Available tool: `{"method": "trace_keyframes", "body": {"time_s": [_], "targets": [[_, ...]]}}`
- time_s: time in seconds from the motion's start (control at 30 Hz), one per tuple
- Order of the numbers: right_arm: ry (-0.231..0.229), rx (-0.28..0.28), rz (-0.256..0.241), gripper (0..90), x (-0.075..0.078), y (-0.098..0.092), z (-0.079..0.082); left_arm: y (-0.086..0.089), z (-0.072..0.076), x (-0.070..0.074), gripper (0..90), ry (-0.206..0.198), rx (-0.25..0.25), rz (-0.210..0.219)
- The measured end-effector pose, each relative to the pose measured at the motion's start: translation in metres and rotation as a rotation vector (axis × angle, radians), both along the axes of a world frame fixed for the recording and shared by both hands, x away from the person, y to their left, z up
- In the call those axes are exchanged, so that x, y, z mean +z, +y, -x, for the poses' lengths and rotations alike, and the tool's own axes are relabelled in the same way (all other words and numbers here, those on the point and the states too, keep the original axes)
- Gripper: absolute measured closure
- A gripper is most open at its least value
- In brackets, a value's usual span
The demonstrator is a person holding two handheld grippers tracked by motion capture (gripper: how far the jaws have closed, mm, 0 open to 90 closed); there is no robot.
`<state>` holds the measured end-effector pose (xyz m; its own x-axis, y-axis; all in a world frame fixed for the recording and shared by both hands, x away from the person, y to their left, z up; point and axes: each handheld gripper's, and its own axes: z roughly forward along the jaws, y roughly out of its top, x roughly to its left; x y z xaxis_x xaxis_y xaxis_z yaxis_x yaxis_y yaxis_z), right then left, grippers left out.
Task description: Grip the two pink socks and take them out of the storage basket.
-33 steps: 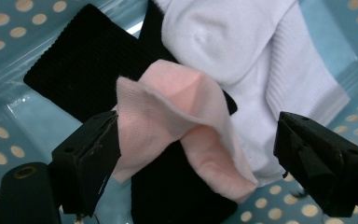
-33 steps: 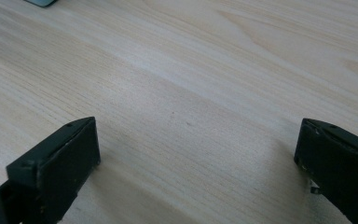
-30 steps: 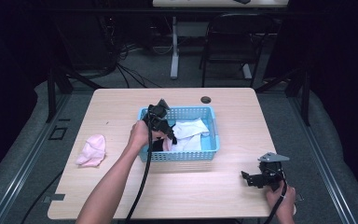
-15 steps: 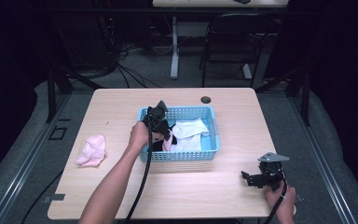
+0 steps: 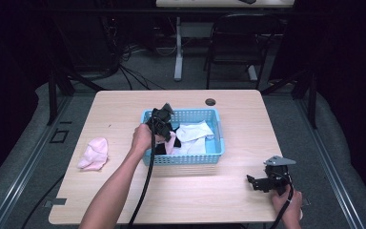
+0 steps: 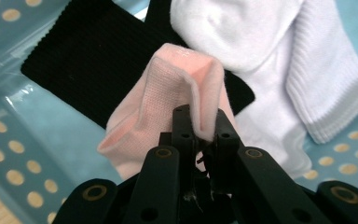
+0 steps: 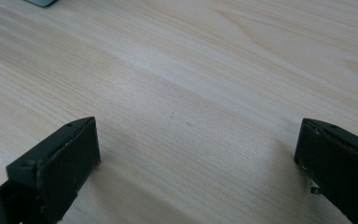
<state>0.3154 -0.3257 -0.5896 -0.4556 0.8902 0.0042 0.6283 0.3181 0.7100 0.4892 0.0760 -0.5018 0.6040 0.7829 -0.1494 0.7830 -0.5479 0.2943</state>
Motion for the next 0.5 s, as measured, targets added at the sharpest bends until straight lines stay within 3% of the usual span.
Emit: {"method": "trace_keyframes", "body": {"time_s": [0.2,0.5], "targets": [[0.0,0.0,0.0,0.0,0.0,0.0,0.0,0.006,0.004,0.017,83.6,-0.037,-0.004,0.013],[0.0,0.0,0.0,0.0,0.0,0.0,0.0,0.016,0.01,0.054,83.6,-0.09,-0.013,0.049]]}}
